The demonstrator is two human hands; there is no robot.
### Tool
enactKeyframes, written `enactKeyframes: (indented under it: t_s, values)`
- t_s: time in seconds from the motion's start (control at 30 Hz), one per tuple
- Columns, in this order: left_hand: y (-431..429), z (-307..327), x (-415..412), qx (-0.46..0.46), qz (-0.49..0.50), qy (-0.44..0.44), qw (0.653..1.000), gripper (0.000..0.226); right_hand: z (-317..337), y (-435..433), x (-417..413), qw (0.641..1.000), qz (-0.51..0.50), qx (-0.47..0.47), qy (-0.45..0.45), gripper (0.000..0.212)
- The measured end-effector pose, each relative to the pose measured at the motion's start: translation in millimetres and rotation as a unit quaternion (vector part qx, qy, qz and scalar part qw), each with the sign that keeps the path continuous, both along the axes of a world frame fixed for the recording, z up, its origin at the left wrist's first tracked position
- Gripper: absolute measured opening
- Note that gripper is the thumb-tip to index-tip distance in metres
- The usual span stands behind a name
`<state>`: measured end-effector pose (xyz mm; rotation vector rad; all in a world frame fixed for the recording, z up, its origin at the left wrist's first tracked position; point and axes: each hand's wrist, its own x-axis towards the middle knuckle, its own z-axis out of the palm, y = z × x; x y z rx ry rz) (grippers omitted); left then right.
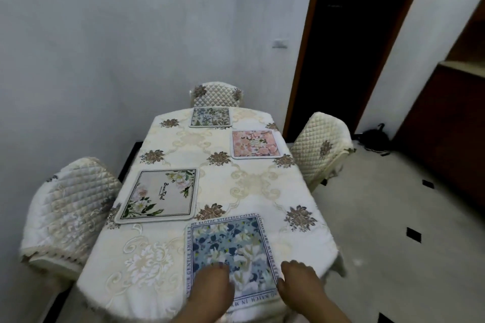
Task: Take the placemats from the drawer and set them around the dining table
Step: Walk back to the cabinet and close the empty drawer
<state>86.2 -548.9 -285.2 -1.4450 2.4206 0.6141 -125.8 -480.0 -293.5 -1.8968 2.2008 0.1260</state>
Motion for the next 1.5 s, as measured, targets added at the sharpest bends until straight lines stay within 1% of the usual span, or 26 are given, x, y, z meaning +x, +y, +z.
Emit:
enactKeyframes:
  t_s: [0.03,0.1,0.17,0.3,0.33,0.37,0.47,0.6,0.83,1.07,1.27,1.5]
  values:
    - [14.2,22.7,-3.1,-0.073,0.001,0.033,0.997,0.034,21.8,10.1,-3.4,1.0,-0.014,0.007,0.014,0.023]
    - [18.1,54.5,-9.4,-0.128,0.002,0.053,0.99,0.032,54.1,27.5,-11.6,0.999,-0.039,-0.026,0.006,0.018]
    - [24.5,77.3,-22.6,-0.179,-0.025,0.069,0.981,0.031,81.1,46.8,-21.5,0.998,-0.042,-0.043,0.017,0.016]
    - [43.6,105.1,-55.7,-0.205,-0.08,0.08,0.972,0.032,122.2,87.1,-54.0,0.993,-0.078,-0.077,0.036,0.021]
    - [48.9,109.5,-66.9,-0.214,-0.093,0.08,0.969,0.032,130.2,98.5,-63.2,0.992,-0.091,-0.081,0.029,0.019]
    - [56.9,115.2,-78.8,-0.215,-0.106,0.08,0.968,0.032,137.0,110.8,-73.0,0.991,-0.101,-0.087,0.017,0.015]
    - [85.5,128.2,-115.9,-0.229,-0.137,0.086,0.96,0.031,155.3,149.2,-103.1,0.987,-0.132,-0.095,0.005,0.019]
    - [137.3,136.6,-184.6,-0.24,-0.174,0.089,0.951,0.031,164.1,214.5,-159.8,0.979,-0.177,-0.106,0.004,0.017]
    - [258.7,136.4,-351.1,-0.235,-0.245,0.122,0.933,0.032,169.4,362.9,-297.0,0.964,-0.247,-0.094,0.033,0.015]
    - [357.3,142.4,-495.3,-0.227,-0.31,0.139,0.913,0.029,182.1,491.7,-417.0,0.932,-0.348,-0.098,0.038,0.013]
    - [385.9,143.6,-584.8,-0.234,-0.362,0.13,0.893,0.032,174.6,533.0,-488.8,0.91,-0.399,-0.113,0.032,0.013]
    - [375.2,137.5,-705.1,-0.226,-0.414,0.125,0.873,0.034,165.6,524.6,-579.7,0.895,-0.436,-0.088,0.04,0.012]
